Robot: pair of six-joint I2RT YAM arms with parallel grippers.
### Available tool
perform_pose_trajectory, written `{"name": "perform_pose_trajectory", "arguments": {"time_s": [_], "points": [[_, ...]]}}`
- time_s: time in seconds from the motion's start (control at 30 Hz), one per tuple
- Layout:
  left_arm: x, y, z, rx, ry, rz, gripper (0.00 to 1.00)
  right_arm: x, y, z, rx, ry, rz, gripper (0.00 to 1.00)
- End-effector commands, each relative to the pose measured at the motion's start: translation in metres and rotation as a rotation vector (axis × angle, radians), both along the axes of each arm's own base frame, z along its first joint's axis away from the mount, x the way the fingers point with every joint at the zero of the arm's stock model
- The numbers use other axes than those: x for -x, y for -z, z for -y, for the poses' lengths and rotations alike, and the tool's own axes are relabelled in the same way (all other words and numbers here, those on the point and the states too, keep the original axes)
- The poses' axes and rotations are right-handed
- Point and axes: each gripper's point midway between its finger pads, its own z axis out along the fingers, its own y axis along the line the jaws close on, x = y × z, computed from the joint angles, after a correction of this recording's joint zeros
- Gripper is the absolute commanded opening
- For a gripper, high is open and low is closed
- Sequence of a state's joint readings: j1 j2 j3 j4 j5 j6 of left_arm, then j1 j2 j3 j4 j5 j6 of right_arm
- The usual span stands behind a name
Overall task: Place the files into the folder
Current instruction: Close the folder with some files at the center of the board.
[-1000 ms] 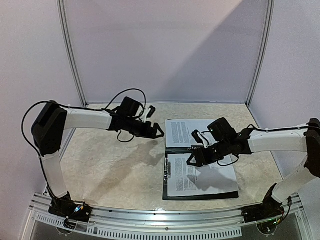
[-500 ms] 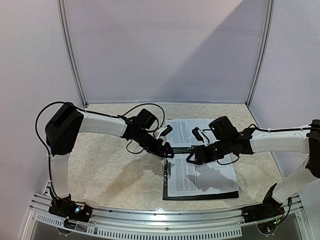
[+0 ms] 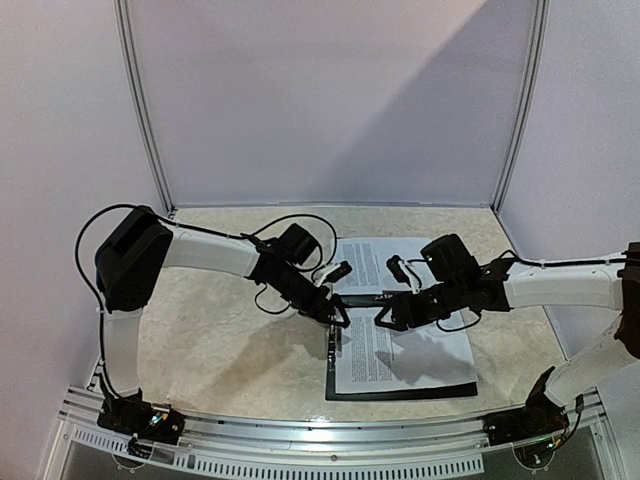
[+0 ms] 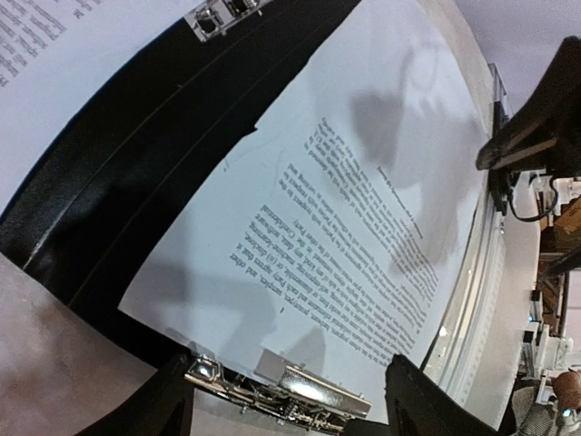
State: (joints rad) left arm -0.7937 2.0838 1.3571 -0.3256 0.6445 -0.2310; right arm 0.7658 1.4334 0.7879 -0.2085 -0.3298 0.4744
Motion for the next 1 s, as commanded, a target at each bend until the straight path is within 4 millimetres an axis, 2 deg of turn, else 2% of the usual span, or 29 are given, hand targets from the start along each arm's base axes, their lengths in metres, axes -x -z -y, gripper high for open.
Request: {"name": "perform_pose_trajectory", "arguments": {"time_s": [0.0, 0.33, 0.6, 0.73, 0.97], "points": [[0.015, -0.005, 0.003, 0.032, 0.053, -0.03, 0.72, 0.003, -0.002, 0.001, -0.008, 0.0, 0.014, 0.56], [0.027, -0.023, -0.003, 0.077, 0.06, -0.028, 0.65, 0.004, 0.001, 0.001, -0.016, 0.001, 0.01, 0.55], [0.041, -0.057, 0.005, 0.201, 0.098, 0.01, 0.64, 0.006, 0.006, -0.002, -0.03, -0.003, -0.015, 0.55], [0.036, -0.057, 0.003, 0.184, 0.085, 0.041, 0.64, 0.007, 0.008, -0.004, -0.035, -0.004, -0.028, 0.55], [0.043, -0.067, 0.006, 0.225, 0.125, 0.023, 0.64, 0.007, 0.009, -0.004, -0.036, -0.003, -0.038, 0.55]]}}
